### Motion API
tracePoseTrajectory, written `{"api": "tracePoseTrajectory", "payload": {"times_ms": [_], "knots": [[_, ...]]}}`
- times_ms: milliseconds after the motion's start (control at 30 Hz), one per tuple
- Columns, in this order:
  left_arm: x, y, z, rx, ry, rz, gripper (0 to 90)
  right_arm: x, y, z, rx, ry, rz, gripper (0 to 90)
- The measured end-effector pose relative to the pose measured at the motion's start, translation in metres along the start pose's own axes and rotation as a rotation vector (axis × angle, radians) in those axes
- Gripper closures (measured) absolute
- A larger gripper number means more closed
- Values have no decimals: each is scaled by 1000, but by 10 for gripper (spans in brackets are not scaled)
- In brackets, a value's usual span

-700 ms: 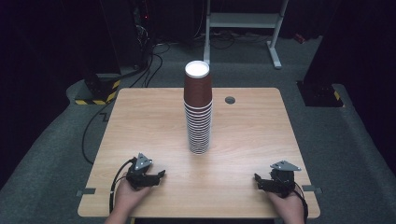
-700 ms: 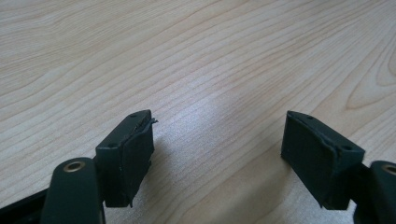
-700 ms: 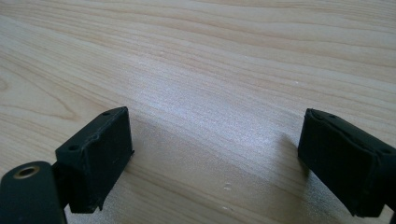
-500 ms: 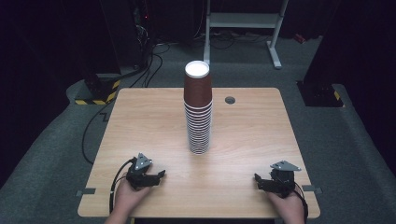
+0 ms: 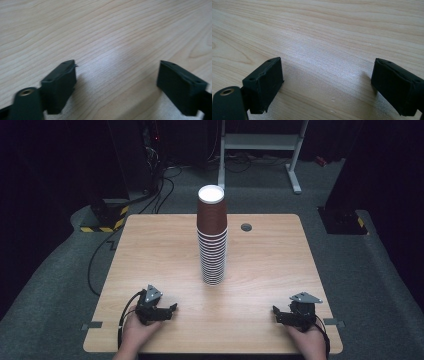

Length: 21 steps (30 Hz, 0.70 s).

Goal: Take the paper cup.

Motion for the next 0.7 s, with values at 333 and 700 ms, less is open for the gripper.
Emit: {"api": "tracePoseTrajectory", "payload": {"times_ms": [333,700], "knots": [[0,0,1,18,20,23,113,0,0,0,0,-1,-1,108],[0,-3,1,61,69,52,31,-1,0,0,-4,-2,-5,122]]}}
Point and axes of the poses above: each handheld gripper's, and its own axes: x roughly forward along the jaws, y roughly out of its underside, z roughly to its left, the point moved 1 cm from there along x, roughly forward along the jaws, and after that the axes turned 11 degrees about -x, right-handed, at the moved point
